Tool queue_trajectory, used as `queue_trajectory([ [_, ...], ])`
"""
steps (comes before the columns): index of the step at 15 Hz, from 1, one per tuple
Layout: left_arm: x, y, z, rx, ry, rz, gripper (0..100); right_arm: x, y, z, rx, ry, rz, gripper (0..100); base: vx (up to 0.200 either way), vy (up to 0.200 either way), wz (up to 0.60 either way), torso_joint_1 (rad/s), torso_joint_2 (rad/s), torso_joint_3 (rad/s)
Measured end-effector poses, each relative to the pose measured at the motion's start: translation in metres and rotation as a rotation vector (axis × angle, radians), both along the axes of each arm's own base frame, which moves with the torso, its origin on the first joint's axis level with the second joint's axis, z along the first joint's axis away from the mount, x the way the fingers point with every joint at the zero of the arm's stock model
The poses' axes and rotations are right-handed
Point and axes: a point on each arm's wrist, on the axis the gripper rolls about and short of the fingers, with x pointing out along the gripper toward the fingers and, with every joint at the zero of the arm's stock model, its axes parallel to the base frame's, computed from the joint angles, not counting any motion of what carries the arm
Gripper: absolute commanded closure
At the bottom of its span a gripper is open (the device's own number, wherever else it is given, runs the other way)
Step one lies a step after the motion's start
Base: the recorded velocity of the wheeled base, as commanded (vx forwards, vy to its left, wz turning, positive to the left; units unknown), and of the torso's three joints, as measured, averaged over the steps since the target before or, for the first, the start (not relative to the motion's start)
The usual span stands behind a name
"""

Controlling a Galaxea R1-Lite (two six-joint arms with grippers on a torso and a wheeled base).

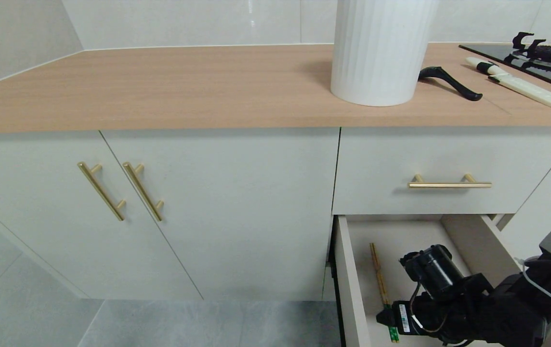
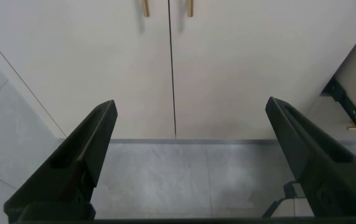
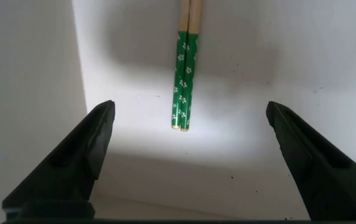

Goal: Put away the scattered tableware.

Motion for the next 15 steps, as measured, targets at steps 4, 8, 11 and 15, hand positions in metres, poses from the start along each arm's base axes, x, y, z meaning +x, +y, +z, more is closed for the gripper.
queue_trajectory([
  [4, 0.000, 0.000, 0.000, 0.000, 0.000, 0.000, 0, -0.010, -0.013, 0.040, 0.027, -0.067, -0.012, 0, 0.000, 0.000, 0.00, 0.000, 0.00, 0.000],
  [8, 0.000, 0.000, 0.000, 0.000, 0.000, 0.000, 0, -0.034, -0.046, 0.116, 0.007, -0.064, -0.053, 0, 0.000, 0.000, 0.00, 0.000, 0.00, 0.000],
  [11, 0.000, 0.000, 0.000, 0.001, 0.000, 0.000, 0, -0.061, -0.080, 0.183, 0.023, -0.181, -0.057, 0, 0.000, 0.000, 0.00, 0.000, 0.00, 0.000],
  [15, 0.000, 0.000, 0.000, 0.000, 0.000, 0.000, 0, -0.095, -0.102, 0.220, 0.017, -0.367, -0.037, 0, 0.000, 0.000, 0.00, 0.000, 0.00, 0.000],
])
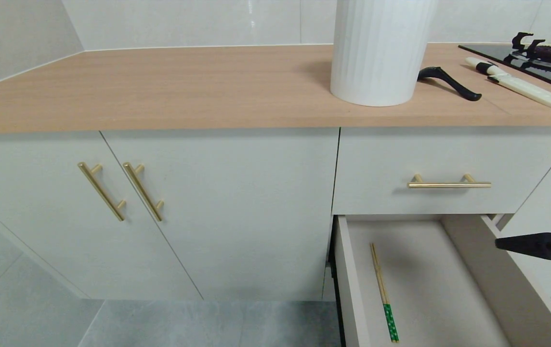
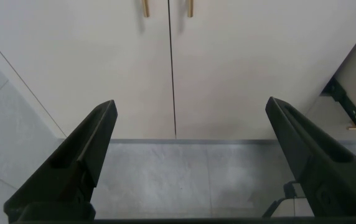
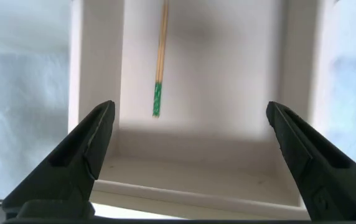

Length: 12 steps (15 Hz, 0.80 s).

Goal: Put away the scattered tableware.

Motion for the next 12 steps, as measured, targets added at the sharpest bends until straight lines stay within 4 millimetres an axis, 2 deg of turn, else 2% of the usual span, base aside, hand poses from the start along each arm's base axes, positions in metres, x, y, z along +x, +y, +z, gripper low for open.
queue_trajectory([
  [5, 0.000, 0.000, 0.000, 0.000, 0.001, 0.000, 0, -0.012, -0.004, 0.008, 0.009, -0.055, -0.001, 0, 0.000, 0.000, 0.00, 0.010, -0.03, -0.005],
  [8, 0.000, 0.000, 0.000, 0.000, -0.002, 0.000, 0, -0.015, -0.005, 0.008, -0.004, -0.067, 0.009, 0, 0.000, 0.000, 0.00, 0.133, -0.18, -0.214],
  [10, 0.000, 0.000, 0.000, 0.000, 0.001, 0.000, 0, -0.016, -0.005, 0.008, -0.004, -0.065, 0.009, 0, 0.000, 0.000, 0.00, 0.195, -0.37, -0.259],
  [12, 0.000, 0.000, 0.000, 0.000, -0.002, 0.000, 0, -0.016, -0.005, 0.009, -0.005, -0.075, 0.012, 0, 0.000, 0.000, 0.00, 0.132, -0.67, -0.251],
])
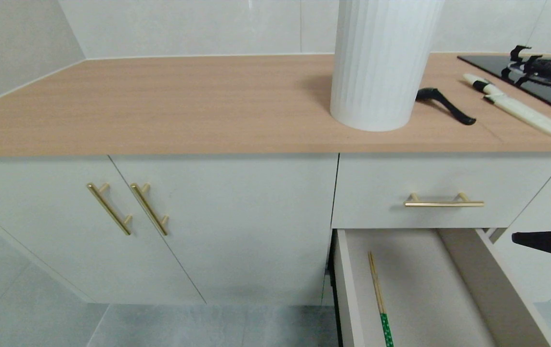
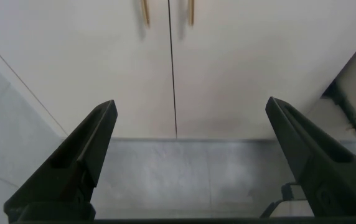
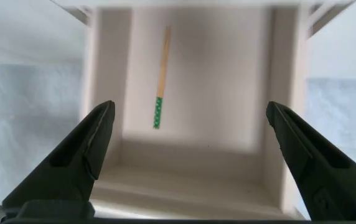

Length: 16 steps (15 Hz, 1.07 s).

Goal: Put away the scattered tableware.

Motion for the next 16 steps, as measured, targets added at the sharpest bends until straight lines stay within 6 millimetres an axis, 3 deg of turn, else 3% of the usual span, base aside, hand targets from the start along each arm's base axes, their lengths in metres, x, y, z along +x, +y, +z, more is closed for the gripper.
queue_trajectory([
  [3, 0.0000, 0.0000, -0.0002, 0.000, 0.002, 0.001, 0, -0.0016, -0.0004, -0.0017, -0.004, 0.005, 0.002, 0, 0.000, 0.000, 0.00, 0.085, -0.52, -0.255],
  [12, 0.0000, 0.0000, -0.0002, 0.000, 0.002, 0.000, 0, -0.0017, -0.0002, -0.0035, -0.012, 0.008, 0.014, 0, 0.000, 0.000, 0.00, 0.273, -0.48, -0.256],
  [16, 0.0000, 0.0000, -0.0003, 0.000, 0.002, 0.000, 0, 0.0006, 0.0002, -0.0009, -0.038, -0.028, 0.031, 0, 0.000, 0.000, 0.00, 0.057, -0.12, -0.062],
])
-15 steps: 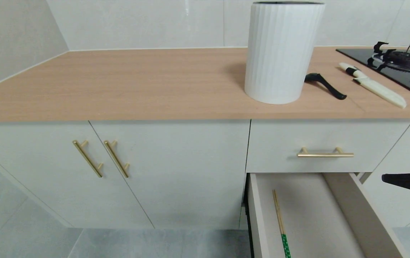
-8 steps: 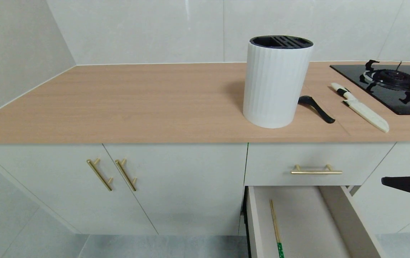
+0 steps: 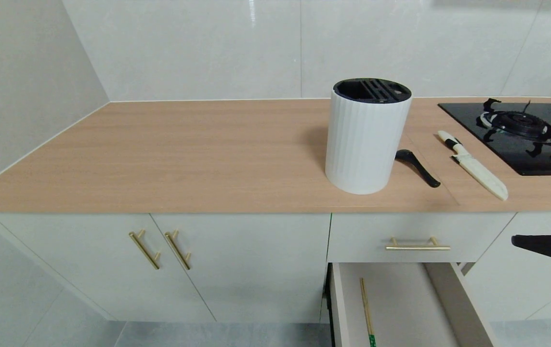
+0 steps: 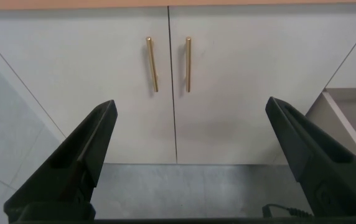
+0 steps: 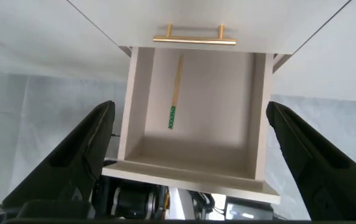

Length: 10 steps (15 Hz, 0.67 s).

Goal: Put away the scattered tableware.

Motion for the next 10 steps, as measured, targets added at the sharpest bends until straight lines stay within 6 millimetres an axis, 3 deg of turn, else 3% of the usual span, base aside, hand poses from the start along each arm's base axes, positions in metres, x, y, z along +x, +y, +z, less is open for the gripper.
queue_trajectory([
  [3, 0.000, 0.000, 0.000, 0.000, 0.000, 0.000, 0, 0.016, 0.001, 0.008, -0.042, -0.093, 0.021, 0, 0.000, 0.000, 0.00, 0.000, 0.00, 0.000],
  [10, 0.000, 0.000, 0.000, 0.000, 0.000, 0.000, 0, 0.122, 0.006, 0.020, -0.135, -0.279, 0.170, 0, 0.000, 0.000, 0.00, 0.000, 0.00, 0.000],
])
